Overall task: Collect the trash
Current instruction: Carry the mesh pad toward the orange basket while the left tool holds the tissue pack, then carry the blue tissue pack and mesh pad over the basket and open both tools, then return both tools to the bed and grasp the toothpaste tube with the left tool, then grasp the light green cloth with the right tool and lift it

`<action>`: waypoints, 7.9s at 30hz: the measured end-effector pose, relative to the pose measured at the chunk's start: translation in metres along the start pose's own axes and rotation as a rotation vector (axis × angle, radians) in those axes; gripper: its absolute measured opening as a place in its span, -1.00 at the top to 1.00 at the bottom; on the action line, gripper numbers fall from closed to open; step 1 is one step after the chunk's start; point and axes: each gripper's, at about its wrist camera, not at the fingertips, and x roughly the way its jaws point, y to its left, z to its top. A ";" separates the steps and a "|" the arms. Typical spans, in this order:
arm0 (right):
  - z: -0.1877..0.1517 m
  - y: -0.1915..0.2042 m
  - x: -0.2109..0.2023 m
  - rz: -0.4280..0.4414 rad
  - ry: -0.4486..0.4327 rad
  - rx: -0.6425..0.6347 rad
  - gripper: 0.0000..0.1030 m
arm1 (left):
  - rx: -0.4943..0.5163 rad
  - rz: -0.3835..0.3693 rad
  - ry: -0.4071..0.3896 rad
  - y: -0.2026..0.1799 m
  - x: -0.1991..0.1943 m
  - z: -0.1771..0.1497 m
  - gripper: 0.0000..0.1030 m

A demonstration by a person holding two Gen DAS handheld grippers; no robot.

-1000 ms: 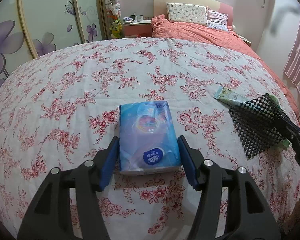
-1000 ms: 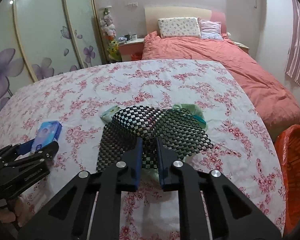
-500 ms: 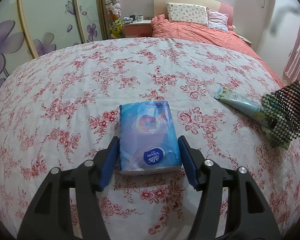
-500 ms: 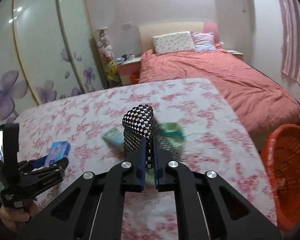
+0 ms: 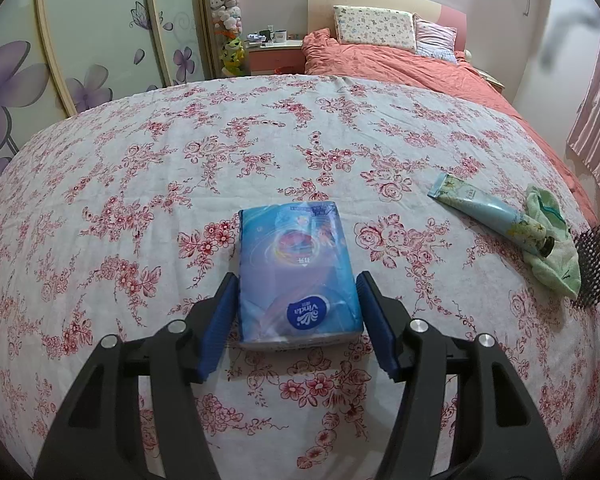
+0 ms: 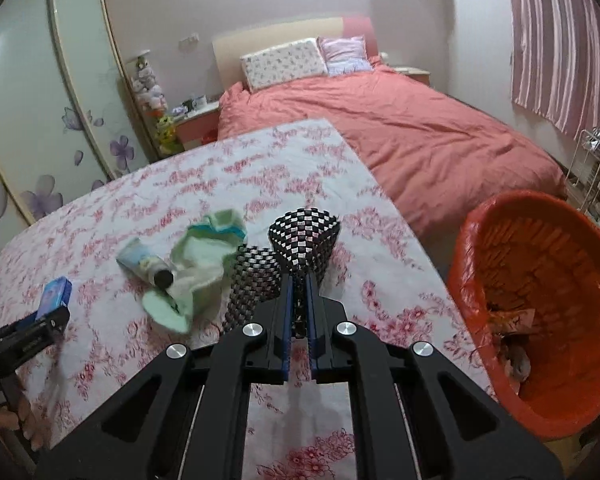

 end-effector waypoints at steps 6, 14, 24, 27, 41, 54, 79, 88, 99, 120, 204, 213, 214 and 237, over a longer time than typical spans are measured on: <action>-0.001 0.002 0.013 0.015 0.046 -0.004 0.83 | 0.001 0.002 0.001 0.000 0.000 0.000 -0.20; 0.004 -0.001 0.021 -0.068 0.065 0.000 0.15 | 0.011 -0.004 0.004 -0.002 0.002 0.001 -0.28; 0.005 -0.014 0.026 -0.035 0.089 0.022 0.90 | 0.045 -0.057 -0.012 -0.014 0.000 0.003 0.00; 0.006 -0.015 0.017 -0.004 0.062 0.027 0.90 | 0.047 -0.075 -0.018 -0.019 -0.002 0.002 0.01; 0.025 -0.004 -0.053 0.080 -0.098 0.015 0.91 | 0.079 -0.168 -0.119 -0.049 -0.062 0.010 0.01; 0.024 -0.018 -0.119 0.072 -0.259 0.021 0.91 | 0.133 -0.292 -0.223 -0.090 -0.137 0.009 0.01; 0.004 -0.148 -0.148 -0.089 -0.364 0.243 0.91 | 0.396 -0.628 -0.208 -0.281 -0.187 -0.035 0.00; 0.002 -0.189 -0.131 -0.106 -0.344 0.302 0.87 | 0.485 -0.683 -0.123 -0.361 -0.154 -0.048 -0.02; -0.019 -0.207 -0.100 -0.204 -0.236 0.317 -0.37 | 0.425 -0.522 -0.055 -0.338 -0.097 -0.046 -0.52; -0.026 -0.121 -0.092 -0.268 -0.161 0.093 -0.90 | 0.068 -0.090 -0.030 -0.150 -0.014 0.017 -0.92; -0.004 0.079 0.041 0.002 0.144 -0.169 0.55 | 0.007 -0.130 -0.015 0.011 -0.005 -0.002 0.16; -0.004 0.077 0.041 0.007 0.146 -0.161 0.54 | 0.003 -0.142 -0.016 0.012 -0.005 -0.003 0.11; -0.004 0.077 0.041 0.008 0.146 -0.160 0.54 | 0.003 -0.143 -0.016 0.012 -0.005 -0.003 0.11; -0.004 0.075 0.040 0.041 0.141 -0.155 0.84 | 0.045 -0.088 -0.010 0.000 -0.002 0.003 0.45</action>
